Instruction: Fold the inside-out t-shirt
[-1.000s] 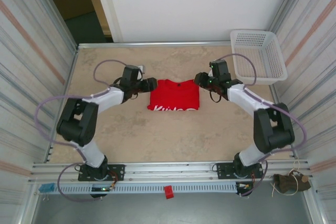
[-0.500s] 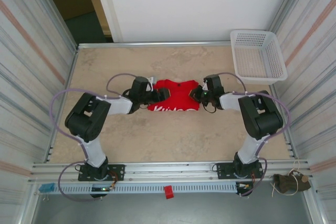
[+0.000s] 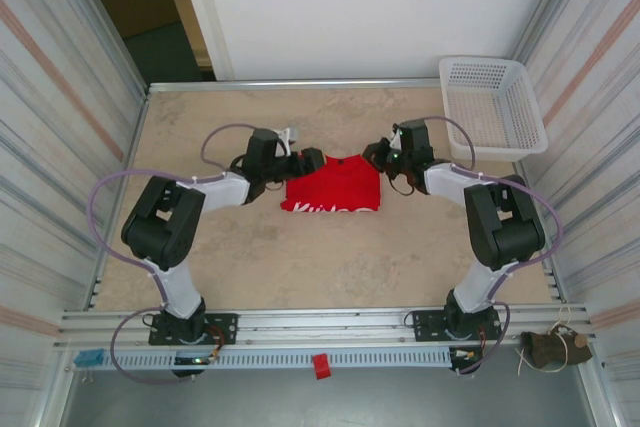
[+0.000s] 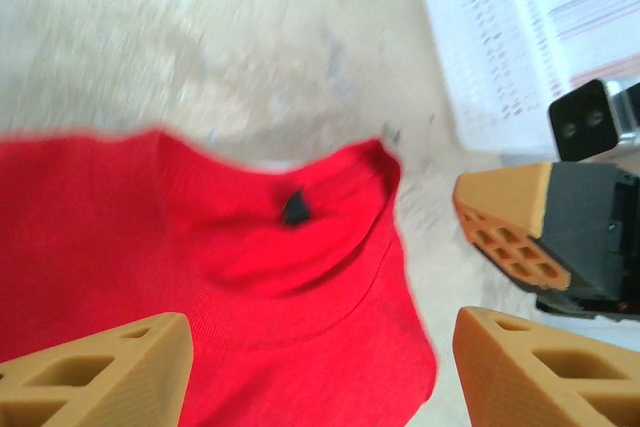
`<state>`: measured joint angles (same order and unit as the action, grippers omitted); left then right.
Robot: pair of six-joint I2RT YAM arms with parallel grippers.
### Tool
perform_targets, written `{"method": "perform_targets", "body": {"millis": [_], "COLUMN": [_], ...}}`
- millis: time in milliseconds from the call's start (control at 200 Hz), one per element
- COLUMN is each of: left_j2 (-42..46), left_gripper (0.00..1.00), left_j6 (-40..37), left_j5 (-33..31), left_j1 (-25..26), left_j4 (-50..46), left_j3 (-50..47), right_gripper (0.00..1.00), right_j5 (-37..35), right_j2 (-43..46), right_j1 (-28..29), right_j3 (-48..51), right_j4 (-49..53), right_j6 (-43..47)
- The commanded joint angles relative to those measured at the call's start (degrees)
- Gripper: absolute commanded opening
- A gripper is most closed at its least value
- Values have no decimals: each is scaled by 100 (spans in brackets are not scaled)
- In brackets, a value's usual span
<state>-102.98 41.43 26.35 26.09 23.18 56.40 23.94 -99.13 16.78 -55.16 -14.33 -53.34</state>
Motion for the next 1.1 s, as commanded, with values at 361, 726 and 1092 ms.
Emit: {"method": "perform_targets", "body": {"millis": [361,726,1092], "left_j2": [-1518,272,930], "left_gripper": [68,72,78], "left_j6": [-337,-1108,-1233], "left_j5": [356,258,146], "left_j1": [-624,-671,-511], "left_j4": [-398,-1972,-2168], "left_j3": [1089,928,-592], "right_gripper": [0,10,28], "right_j5": [-47,-160,-185], "right_j2": [-1339,400,688], "right_j1": [-71,-8,346], "right_j3": [-501,-505,232], "right_j4": [-159,1607,1614], "right_j6": [-185,921,878]}}
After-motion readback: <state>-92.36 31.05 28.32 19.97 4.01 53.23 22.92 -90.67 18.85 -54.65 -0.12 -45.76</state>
